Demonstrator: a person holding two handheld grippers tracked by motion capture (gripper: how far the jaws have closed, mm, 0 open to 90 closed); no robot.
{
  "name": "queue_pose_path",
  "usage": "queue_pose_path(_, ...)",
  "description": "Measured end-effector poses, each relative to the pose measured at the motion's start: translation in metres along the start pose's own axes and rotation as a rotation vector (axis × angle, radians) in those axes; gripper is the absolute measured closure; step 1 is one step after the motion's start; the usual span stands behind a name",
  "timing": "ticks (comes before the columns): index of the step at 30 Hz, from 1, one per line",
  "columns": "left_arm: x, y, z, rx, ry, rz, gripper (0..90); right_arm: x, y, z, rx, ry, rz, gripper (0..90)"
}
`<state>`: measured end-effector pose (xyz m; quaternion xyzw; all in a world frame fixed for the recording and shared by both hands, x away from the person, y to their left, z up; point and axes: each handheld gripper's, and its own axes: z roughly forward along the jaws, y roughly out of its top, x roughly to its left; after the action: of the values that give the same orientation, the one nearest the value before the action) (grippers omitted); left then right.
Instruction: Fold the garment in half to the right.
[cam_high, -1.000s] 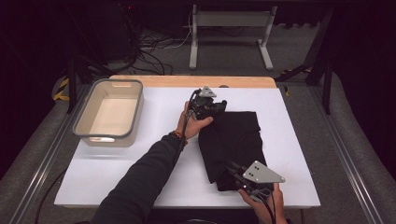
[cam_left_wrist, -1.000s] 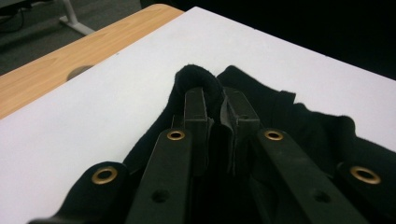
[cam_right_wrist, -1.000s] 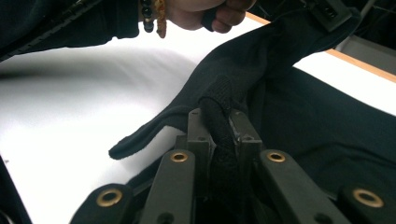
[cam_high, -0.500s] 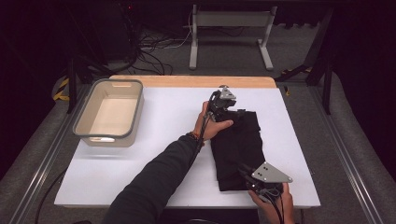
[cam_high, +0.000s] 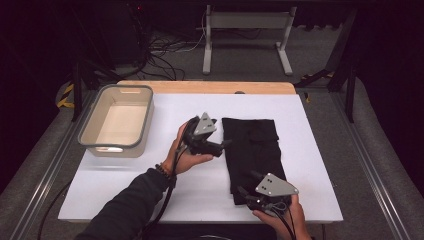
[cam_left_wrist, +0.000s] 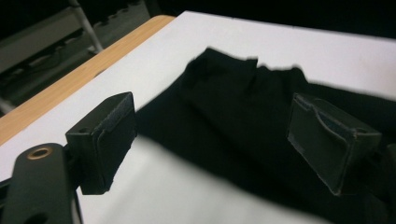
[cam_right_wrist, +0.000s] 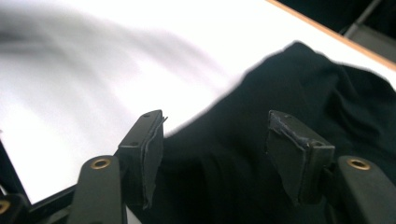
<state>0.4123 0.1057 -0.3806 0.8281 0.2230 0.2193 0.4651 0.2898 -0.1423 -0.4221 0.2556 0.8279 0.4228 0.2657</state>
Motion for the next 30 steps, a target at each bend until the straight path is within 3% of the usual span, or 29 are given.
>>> queue_pose_path(2,-0.005,-0.013,-0.016,0.004,0.001,0.021,15.4,0.005,0.006,0.002,-0.007,0.01,-0.022,39.7)
queue_pose_path(3,-0.005,-0.013,-0.016,0.004,0.001,0.021,15.5,0.008,0.009,0.004,-0.011,0.026,-0.032,42.2)
queue_pose_path(4,-0.009,-0.025,-0.028,0.01,-0.003,0.024,15.6,0.011,0.011,0.008,-0.005,0.042,-0.049,43.0)
queue_pose_path(7,-0.015,-0.037,-0.039,0.014,-0.003,0.035,15.4,0.017,0.012,0.021,0.063,0.074,-0.1,51.9)
queue_pose_path(8,-0.02,-0.049,-0.049,0.016,-0.021,0.022,15.3,0.018,0.012,0.025,0.09,0.066,-0.119,51.9)
queue_pose_path(10,-0.022,-0.056,-0.053,0.015,-0.028,0.015,15.3,0.016,0.011,0.027,0.103,0.062,-0.119,51.9)
queue_pose_path(12,-0.028,-0.069,-0.059,0.031,-0.03,0.017,15.3,0.011,0.006,0.032,0.13,0.096,-0.077,52.7)
queue_pose_path(13,-0.031,-0.075,-0.06,0.055,-0.034,0.025,15.0,0.011,0.003,0.037,0.181,0.095,-0.092,52.3)
queue_pose_path(15,-0.036,-0.08,-0.059,0.071,-0.036,0.034,14.8,0.01,0.0,0.039,0.198,0.093,-0.09,52.6)
queue_pose_path(17,-0.039,-0.081,-0.056,0.083,-0.055,0.038,14.4,0.008,-0.003,0.042,0.231,0.095,-0.091,60.4)
queue_pose_path(21,-0.048,-0.079,-0.049,0.089,-0.107,0.04,14.4,0.006,-0.006,0.04,0.223,0.09,-0.082,78.8)
queue_pose_path(23,-0.053,-0.078,-0.045,0.097,-0.121,0.049,14.4,0.004,-0.006,0.038,0.215,0.086,-0.074,79.6)
queue_pose_path(26,-0.067,-0.074,-0.036,0.116,-0.168,0.107,16.4,-0.002,-0.003,0.025,0.13,0.072,-0.002,79.5)
queue_pose_path(30,-0.079,-0.069,-0.028,0.115,-0.213,0.136,16.4,-0.008,-0.001,0.014,0.085,0.053,0.041,82.1)
